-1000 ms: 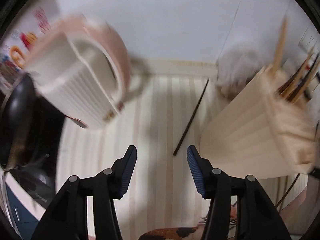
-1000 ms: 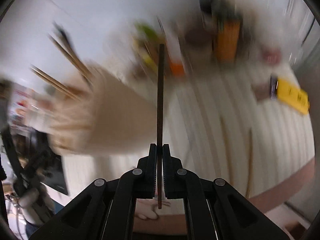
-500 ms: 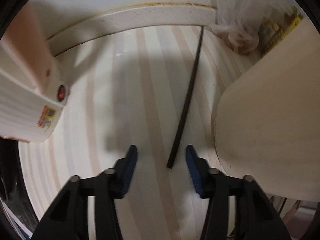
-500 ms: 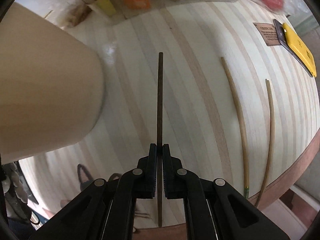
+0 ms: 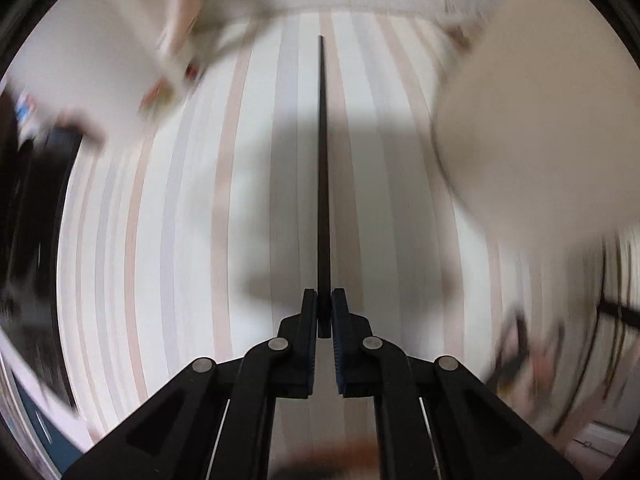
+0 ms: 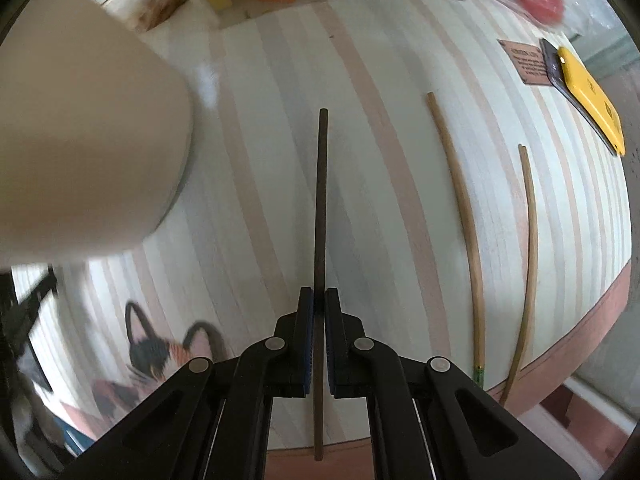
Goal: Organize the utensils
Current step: 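Grasp another dark chopstick with the left tool while the right tool keeps its dark chopstick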
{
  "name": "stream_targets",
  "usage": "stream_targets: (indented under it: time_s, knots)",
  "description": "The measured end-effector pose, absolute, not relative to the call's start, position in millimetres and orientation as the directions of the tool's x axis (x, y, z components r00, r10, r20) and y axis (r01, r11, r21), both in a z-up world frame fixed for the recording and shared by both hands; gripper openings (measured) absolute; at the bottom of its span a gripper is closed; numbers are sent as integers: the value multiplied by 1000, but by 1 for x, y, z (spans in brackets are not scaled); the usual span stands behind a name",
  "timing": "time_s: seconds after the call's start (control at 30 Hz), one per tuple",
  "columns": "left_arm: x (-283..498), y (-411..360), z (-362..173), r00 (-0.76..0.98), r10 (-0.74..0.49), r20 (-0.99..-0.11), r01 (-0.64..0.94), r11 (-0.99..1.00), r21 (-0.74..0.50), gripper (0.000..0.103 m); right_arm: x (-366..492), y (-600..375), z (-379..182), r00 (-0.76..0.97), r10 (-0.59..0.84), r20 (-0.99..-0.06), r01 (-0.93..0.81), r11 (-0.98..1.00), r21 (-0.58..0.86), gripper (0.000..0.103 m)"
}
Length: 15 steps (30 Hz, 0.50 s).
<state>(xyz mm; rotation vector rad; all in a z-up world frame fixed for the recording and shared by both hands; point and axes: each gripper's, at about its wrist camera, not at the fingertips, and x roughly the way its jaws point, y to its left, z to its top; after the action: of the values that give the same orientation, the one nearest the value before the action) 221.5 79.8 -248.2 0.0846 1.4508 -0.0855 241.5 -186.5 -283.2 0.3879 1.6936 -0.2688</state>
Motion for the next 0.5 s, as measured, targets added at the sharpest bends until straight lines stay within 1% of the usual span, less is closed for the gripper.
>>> stream_targets:
  time_s: [0.1, 0.17, 0.23, 0.3, 0.37, 0.5]
  knots:
    - [164, 84, -245, 37, -35, -999, 42, 999, -33, 5, 229, -178, -283, -135, 114, -984, 338, 939, 62, 5]
    - [138, 84, -247, -10, -72, -997, 3, 997, -72, 5, 224, -176, -282, -131, 114, -985, 308, 949, 69, 5]
    - [119, 82, -251, -48, -87, -995, -24, 996, -86, 5, 217, -173, -282, -127, 119, -985, 284, 955, 79, 5]
    - [115, 80, -254, -65, -122, -990, -35, 992, -119, 7, 212, -171, -284, -128, 130, -983, 275, 957, 90, 5]
    - [120, 81, -254, -67, -131, -989, -56, 990, -127, 7, 210, -171, -287, -132, 136, -982, 265, 959, 97, 5]
    - [150, 90, -239, 9, -132, -991, -102, 986, -132, 8, 210, -159, -290, -130, 142, -981, 255, 961, 105, 5]
